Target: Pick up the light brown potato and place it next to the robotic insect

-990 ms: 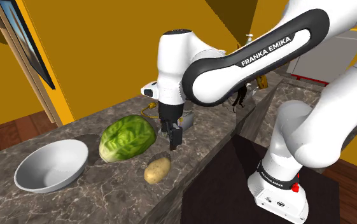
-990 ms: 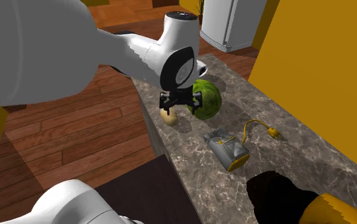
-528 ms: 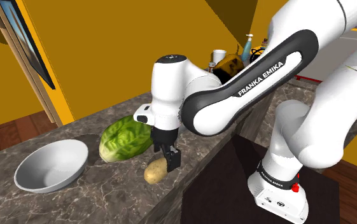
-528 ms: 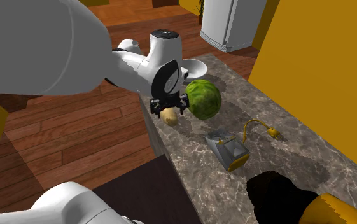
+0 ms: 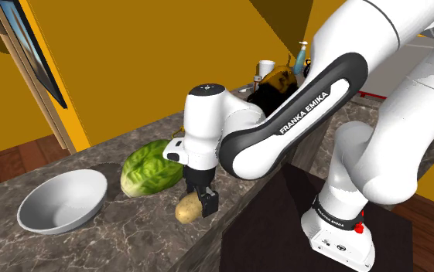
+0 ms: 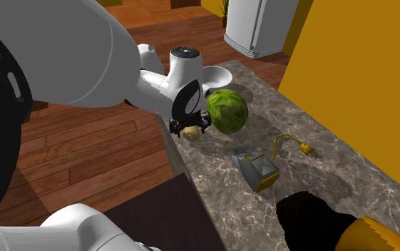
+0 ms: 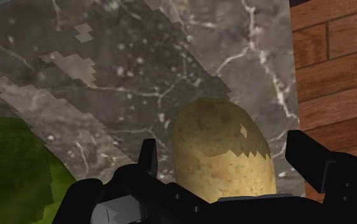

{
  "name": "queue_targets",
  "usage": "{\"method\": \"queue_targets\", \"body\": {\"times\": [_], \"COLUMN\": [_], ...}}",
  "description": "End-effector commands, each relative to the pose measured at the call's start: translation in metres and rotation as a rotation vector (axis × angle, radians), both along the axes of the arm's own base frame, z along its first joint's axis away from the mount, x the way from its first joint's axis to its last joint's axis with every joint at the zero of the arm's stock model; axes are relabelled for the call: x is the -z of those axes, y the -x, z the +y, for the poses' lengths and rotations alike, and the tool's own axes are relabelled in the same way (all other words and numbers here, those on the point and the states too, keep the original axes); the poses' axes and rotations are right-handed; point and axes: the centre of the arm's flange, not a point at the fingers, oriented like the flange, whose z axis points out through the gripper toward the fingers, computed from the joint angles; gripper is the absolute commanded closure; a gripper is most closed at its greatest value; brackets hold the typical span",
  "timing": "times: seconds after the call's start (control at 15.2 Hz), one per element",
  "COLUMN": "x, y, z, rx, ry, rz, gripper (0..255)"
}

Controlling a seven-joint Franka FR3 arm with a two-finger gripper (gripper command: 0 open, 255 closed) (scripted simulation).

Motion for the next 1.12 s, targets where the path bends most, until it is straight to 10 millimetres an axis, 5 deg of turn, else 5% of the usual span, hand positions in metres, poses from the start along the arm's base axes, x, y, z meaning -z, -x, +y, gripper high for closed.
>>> {"method": "queue_targets", "body": {"times": [0.0,0.26,0.33,1.06], "x": [0.001,0.001,0.001,-0.01], "y": [0.0,0.0,0.0,0.0], "z": [0.0,0.0,0.0,0.0], "rx": [0.0,0.0,0.0,0.0], "ry": [0.0,0.0,0.0,0.0], "rz": [0.0,0.0,0.0,0.0], "gripper": [0,0,255,255]}}
